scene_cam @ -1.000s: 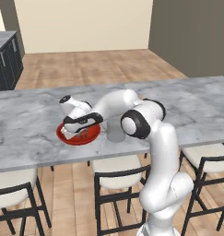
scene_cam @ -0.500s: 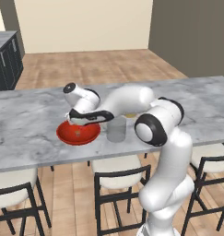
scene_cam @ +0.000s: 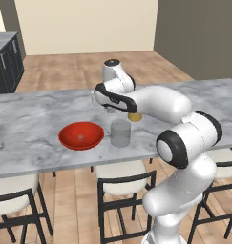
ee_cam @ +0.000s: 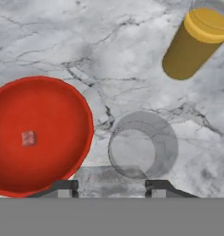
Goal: There are two ice cubes in the ice bowl. Place both ice cubes in the glass cup.
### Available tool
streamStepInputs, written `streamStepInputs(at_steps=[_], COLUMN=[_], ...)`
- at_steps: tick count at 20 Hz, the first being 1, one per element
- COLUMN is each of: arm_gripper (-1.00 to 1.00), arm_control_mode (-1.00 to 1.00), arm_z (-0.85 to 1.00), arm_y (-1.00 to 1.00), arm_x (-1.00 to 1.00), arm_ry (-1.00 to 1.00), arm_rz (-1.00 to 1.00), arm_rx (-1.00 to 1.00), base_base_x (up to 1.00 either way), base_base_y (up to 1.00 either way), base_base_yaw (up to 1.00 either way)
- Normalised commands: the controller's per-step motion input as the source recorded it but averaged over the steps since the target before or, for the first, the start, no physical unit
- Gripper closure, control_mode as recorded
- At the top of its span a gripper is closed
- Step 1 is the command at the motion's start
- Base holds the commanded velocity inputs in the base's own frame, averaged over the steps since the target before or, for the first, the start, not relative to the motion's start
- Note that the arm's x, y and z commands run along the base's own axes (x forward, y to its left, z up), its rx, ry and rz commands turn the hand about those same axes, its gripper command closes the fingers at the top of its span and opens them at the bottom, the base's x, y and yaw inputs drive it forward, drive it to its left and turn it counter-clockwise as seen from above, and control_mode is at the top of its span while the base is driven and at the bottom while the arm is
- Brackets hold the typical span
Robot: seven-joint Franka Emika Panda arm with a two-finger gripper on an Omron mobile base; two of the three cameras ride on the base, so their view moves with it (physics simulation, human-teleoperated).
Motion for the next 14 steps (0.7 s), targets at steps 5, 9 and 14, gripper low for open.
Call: streamStepInputs(at_steps=[5,9,14], arm_gripper=[1.00,1.00,1.00], arm_control_mode=[-1.00,-1.00,-1.00], arm_z=[0.04,-0.25,-0.16], arm_y=[-0.86,-0.38,0.00], arm_x=[-0.19,-0.01,0.09], arm_ry=[0.06,0.10,0.06], arm_rz=[-0.22,-0.11,0.00], arm_rx=[0.13,0.00,0.02], base_base_x=[0.00,0.00,0.00], base_base_y=[0.00,0.00,0.00], base_base_yaw=[0.00,0.00,0.00])
